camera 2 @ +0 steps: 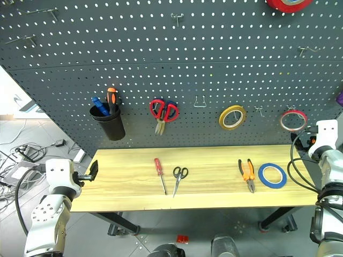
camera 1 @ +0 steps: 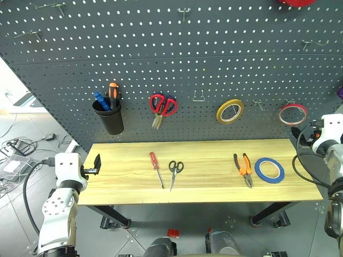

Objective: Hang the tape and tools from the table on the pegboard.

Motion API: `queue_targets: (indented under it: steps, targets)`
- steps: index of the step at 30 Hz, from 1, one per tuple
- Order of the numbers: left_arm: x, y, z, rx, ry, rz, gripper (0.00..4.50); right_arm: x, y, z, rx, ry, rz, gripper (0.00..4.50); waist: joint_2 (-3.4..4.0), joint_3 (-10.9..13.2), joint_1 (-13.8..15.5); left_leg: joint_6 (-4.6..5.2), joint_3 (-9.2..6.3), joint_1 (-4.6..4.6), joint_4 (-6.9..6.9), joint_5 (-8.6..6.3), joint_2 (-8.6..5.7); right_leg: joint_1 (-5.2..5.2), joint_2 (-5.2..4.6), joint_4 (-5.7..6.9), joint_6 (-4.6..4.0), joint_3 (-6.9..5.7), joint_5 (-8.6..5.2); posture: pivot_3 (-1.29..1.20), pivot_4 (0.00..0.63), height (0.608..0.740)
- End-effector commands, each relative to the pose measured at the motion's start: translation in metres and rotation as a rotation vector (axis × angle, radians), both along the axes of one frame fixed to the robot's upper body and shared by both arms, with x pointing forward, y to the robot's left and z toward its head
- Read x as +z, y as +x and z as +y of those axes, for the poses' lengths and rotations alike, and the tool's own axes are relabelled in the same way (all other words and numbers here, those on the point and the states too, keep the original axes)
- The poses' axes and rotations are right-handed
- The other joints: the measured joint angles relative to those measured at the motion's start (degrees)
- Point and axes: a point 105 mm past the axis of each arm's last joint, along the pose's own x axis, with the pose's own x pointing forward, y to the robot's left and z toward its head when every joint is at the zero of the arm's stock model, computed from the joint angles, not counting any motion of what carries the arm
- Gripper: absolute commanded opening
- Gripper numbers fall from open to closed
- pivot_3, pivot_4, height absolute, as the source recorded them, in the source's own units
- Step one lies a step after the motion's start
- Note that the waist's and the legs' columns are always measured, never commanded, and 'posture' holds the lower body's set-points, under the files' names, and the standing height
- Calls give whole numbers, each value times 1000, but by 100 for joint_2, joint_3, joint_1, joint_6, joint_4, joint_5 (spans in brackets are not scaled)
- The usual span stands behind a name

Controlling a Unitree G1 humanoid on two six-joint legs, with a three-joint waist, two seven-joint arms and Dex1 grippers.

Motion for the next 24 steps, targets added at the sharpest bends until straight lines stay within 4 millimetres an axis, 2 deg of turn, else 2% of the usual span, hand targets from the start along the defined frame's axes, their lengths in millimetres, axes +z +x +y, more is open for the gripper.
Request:
queue_targets:
  steps: [1, 8, 20, 24]
  targets:
    - [15, 4, 0, -27, 46, -42, 4460, 20, 4, -3, 6, -31, -56, 4500, 0, 0, 0, 0, 0, 0, 0, 0, 0, 0, 0, 0, 0, 0, 0, -244, 53, 740]
    - [15, 2, 3, -11, 57, -40, 4460, 20, 5, 0, 20, -26, -57, 4500, 0, 0, -2, 1, 0, 0, 0, -1, 0, 0, 0, 0, 0, 0, 0, -244, 53, 740]
    - [17, -13, 10, 45, 42, -66, 4460, 20, 8, 7, 65, -35, -42, 4500, -4, 5, 4, 3, 0, -1, -2, -2, 0, -2, 0, -1, 0, 0, 0, -247, 70, 740]
    - [25, -11, 1, -17, 67, -77, 4460, 20, 7, 10, 91, -45, -34, 4500, -9, 11, 12, 5, 0, -4, -2, -4, 0, -3, 0, -3, 0, 0, 0, -251, 80, 740]
